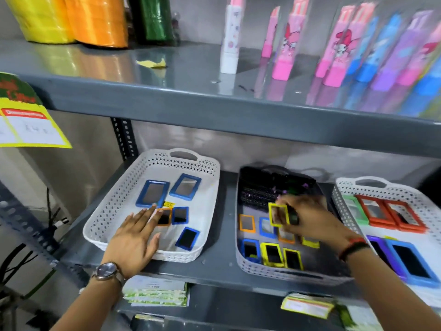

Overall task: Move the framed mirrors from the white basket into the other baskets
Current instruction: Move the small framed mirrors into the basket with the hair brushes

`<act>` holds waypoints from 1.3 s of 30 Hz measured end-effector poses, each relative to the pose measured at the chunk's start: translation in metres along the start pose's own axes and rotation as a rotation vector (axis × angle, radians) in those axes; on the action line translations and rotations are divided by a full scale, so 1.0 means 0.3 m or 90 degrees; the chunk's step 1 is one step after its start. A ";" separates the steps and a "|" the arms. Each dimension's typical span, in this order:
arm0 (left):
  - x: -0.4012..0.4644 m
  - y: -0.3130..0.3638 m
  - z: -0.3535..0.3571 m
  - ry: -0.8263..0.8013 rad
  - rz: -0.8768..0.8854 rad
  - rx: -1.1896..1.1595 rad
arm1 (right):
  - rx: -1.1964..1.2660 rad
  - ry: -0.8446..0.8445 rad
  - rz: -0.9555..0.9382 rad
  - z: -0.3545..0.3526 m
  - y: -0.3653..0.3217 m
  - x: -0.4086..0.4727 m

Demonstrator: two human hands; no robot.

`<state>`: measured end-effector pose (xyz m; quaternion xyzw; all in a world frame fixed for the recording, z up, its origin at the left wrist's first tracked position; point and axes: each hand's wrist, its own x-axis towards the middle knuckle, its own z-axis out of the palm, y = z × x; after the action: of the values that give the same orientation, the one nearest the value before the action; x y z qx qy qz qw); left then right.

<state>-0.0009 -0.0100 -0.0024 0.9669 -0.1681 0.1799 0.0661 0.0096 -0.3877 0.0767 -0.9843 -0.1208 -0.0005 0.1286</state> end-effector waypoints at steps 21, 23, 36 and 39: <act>0.005 0.003 0.001 0.026 0.008 0.042 | 0.039 -0.092 0.107 0.184 0.171 -0.177; 0.006 0.004 0.000 0.027 0.008 0.042 | 0.061 -0.108 0.120 0.185 0.170 -0.176; 0.004 0.007 -0.011 -0.001 -0.022 0.020 | -0.013 -0.079 0.083 0.005 0.004 -0.012; 0.004 0.007 -0.016 -0.007 -0.028 0.009 | 0.031 0.005 0.001 0.019 -0.197 0.127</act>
<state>-0.0022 -0.0116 0.0025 0.9719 -0.1456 0.1744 0.0620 0.0322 -0.3219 0.0875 -0.9809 -0.1195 -0.0011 0.1532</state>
